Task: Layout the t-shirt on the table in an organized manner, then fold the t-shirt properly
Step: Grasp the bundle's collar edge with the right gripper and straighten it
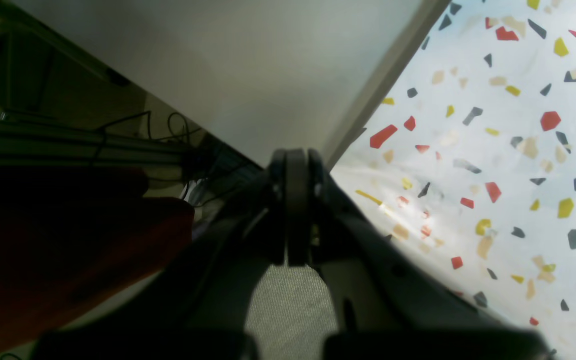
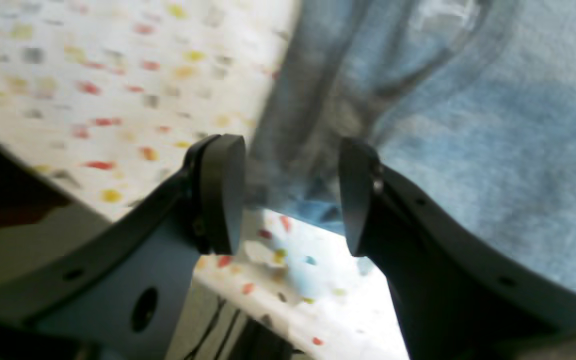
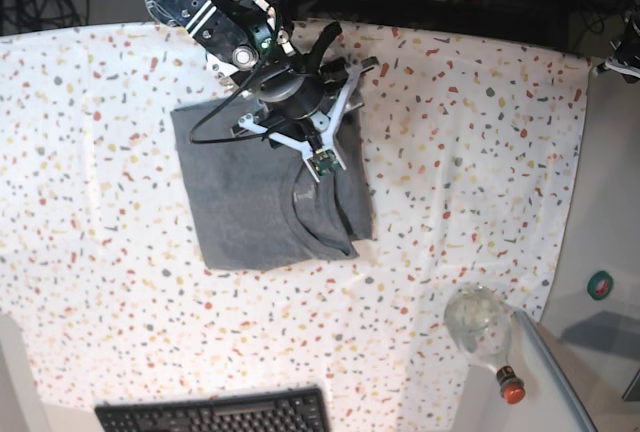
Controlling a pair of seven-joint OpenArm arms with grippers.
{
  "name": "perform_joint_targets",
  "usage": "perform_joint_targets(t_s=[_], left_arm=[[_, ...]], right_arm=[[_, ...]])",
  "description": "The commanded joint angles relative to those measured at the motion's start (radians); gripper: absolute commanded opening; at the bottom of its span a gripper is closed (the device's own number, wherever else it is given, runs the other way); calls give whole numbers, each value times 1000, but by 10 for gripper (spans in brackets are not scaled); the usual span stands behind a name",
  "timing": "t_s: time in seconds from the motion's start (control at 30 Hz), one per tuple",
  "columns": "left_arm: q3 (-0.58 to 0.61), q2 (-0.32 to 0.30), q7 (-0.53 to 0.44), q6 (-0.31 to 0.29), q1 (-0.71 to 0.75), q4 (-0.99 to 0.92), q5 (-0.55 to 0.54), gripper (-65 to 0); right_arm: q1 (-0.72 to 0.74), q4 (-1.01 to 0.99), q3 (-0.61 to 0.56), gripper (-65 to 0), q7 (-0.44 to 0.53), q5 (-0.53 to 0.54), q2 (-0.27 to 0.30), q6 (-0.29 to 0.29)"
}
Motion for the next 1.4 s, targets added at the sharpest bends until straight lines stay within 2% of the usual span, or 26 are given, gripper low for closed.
perform_joint_targets(t_s=[0.0, 0.07, 0.1, 0.17, 0.2, 0.4, 0.43, 0.53, 0.57, 0.6, 0.67, 0.83, 1.1, 1.13, 1.2, 1.23, 1.3, 1.37], left_arm=[[-8, -21, -18, 4, 4, 13, -2, -650], [-8, -21, -18, 4, 4, 13, -2, -650], [-8, -21, -18, 4, 4, 13, -2, -650], [-8, -19, -18, 4, 4, 13, -2, -650], [-8, -19, -18, 4, 4, 13, -2, -650], [-8, -18, -18, 4, 4, 13, -2, -650], [-7, -18, -18, 4, 4, 13, -2, -650], [-8, -18, -18, 4, 4, 11, -2, -650], [-8, -18, -18, 4, 4, 11, -2, -650], [-8, -18, -18, 4, 4, 11, -2, -650], [-8, -18, -18, 4, 4, 11, -2, -650], [-4, -18, -18, 4, 4, 11, -2, -650], [-4, -16, -18, 4, 4, 11, -2, -650], [-5, -18, -18, 4, 4, 11, 0, -650], [-7, -19, -18, 4, 6, 11, 0, -650], [-7, -19, -18, 4, 6, 11, 0, -650], [-8, -21, -18, 4, 6, 11, 0, -650], [-8, -21, -18, 4, 6, 11, 0, -650]], right_arm=[[11, 21, 5, -372, 18, -7, -1, -2], [11, 21, 5, -383, 18, -7, -1, -2], [9, 21, 5, -425, 27, -7, 2, -2], [9, 18, 5, -612, 61, -7, 7, -2], [9, 15, 5, -650, 70, -7, 7, -2], [9, 13, 6, -650, 81, -7, 2, -2], [7, 13, 5, -633, 79, -5, 1, -2], [-2, 13, -3, -300, 84, -5, 2, -2], [-9, 13, 0, -218, 85, -5, 2, -2], [-11, 13, 3, -180, 85, -5, 2, -2], [-11, -5, 5, -179, 85, -7, 2, -2], [17, -113, 5, -224, 88, -7, -7, -2], [29, -243, 37, -227, 191, -9, -48, -3], [30, -249, 37, -237, 190, -9, -50, -3], [27, -248, 37, -342, 190, -7, -53, -3], [24, -245, 37, -425, 190, -7, -53, -3], [21, -228, 37, -650, 186, -5, -53, -3], [4, -202, 37, -650, 190, -5, -50, -3]])
